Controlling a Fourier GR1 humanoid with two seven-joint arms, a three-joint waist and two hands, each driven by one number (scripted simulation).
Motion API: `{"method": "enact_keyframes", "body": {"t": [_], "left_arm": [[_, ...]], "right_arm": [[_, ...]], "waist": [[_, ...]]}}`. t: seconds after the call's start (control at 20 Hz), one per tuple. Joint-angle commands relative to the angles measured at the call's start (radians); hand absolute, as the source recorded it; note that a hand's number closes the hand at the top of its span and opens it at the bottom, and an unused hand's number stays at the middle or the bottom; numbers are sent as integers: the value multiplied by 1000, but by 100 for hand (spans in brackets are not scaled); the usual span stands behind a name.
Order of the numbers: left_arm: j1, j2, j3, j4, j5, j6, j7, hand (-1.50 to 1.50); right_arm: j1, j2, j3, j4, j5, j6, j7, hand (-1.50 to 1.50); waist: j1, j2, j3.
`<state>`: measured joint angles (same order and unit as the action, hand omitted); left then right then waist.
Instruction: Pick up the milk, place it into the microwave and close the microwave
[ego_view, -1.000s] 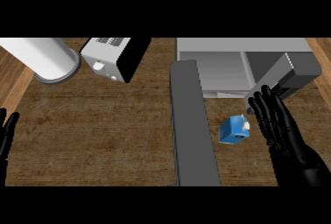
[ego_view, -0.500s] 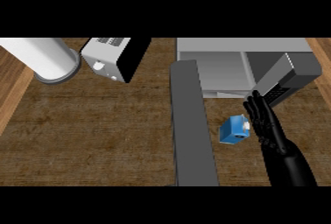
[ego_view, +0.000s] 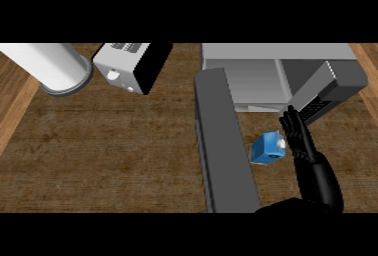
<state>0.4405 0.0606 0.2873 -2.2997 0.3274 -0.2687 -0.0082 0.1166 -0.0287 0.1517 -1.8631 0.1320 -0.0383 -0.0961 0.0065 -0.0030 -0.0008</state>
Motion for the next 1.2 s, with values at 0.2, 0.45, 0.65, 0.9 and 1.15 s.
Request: {"method": "enact_keyframes", "body": {"t": [0.2, 0.45, 0.65, 0.9, 1.15], "left_arm": [[-8, -1, 54, -34, 31, -21, 40, -150], [3, -15, 98, -6, 77, -71, 43, -150], [-20, -35, 90, -7, 37, -76, 56, -150], [41, -41, 153, -38, 111, -144, 27, -150], [89, -60, 142, -66, 119, -159, 15, -150]], "right_arm": [[-14, -31, -125, 241, -43, 12, -160, -150], [-99, -60, -194, 388, -57, 28, -223, -150], [-120, -82, -217, 473, -87, 82, -289, -150], [-156, -58, -215, 720, -41, 75, -480, -150], [-255, -113, -283, 871, -52, 90, -548, -150]], "waist": [[-2, 3, 1], [0, 3, 1], [-2, 3, 1], [6, 3, 1], [7, 3, 1]]}}
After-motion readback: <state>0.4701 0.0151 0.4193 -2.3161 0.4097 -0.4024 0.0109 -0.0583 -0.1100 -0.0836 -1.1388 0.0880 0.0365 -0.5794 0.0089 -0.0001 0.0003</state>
